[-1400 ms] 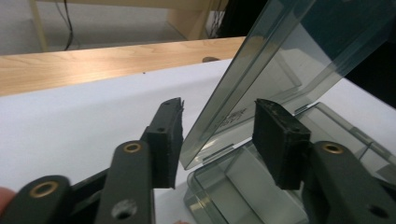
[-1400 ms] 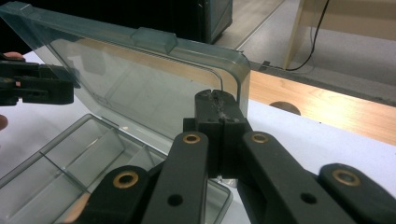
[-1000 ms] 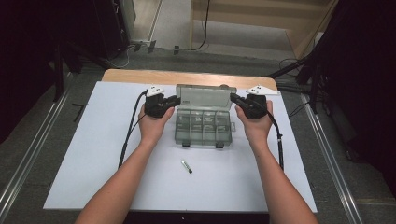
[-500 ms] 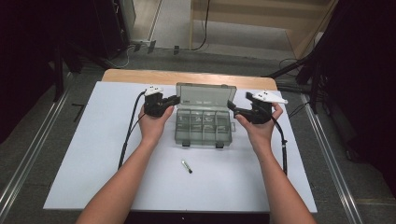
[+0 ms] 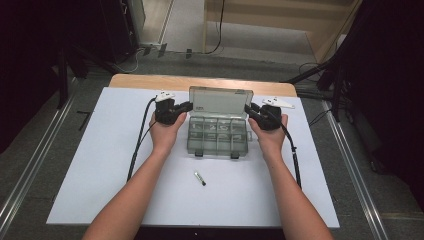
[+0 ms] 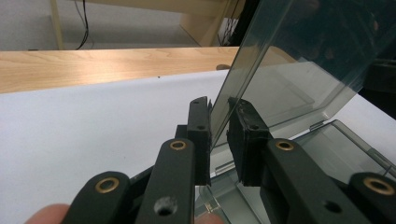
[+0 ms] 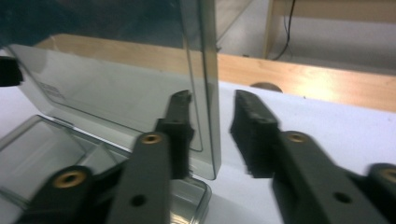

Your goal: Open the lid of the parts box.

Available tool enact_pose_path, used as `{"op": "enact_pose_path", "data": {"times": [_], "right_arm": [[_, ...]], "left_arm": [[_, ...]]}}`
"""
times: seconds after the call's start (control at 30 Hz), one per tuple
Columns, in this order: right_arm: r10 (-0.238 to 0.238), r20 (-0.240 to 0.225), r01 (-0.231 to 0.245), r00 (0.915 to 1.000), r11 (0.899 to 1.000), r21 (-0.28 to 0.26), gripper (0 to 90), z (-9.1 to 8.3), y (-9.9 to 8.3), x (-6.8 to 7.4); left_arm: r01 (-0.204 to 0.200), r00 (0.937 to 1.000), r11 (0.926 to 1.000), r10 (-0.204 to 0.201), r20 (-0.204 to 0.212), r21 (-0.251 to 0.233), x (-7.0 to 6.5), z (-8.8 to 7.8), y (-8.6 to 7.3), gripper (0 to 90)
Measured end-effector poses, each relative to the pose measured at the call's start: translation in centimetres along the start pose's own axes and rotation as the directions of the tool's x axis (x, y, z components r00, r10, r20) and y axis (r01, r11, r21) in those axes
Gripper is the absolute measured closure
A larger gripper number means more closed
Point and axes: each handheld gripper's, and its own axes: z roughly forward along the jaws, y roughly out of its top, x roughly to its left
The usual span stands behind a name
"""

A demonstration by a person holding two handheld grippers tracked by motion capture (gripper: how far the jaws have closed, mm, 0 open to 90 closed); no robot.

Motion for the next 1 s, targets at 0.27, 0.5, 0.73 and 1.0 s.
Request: {"op": "enact_pose_path", "data": {"times": [0.27,0.5,0.73,1.0], "right_arm": [[-0.016,0.025,0.015,0.9996,0.999,0.048,87.3,0.7,0.2,-0.1],[0.007,0.024,-0.008,0.9997,0.998,0.067,87.4,1.1,0.5,-0.3],[0.038,0.030,-0.041,0.9988,0.995,0.095,87.4,1.8,1.0,-0.6],[0.094,0.034,-0.097,0.9950,0.988,0.120,87.4,2.7,1.4,-0.9]], "left_arm": [[-0.002,0.9996,1.0000,0.002,-0.028,0.010,0.1,0.4,0.0,81.2],[-0.027,0.9966,0.9995,0.028,-0.078,0.016,-0.1,1.2,0.0,82.4],[-0.023,0.9930,0.9985,0.028,-0.114,0.050,-0.2,1.7,0.5,85.4],[0.031,0.9925,0.9970,-0.022,-0.120,0.071,0.1,2.1,0.8,85.8]]}}
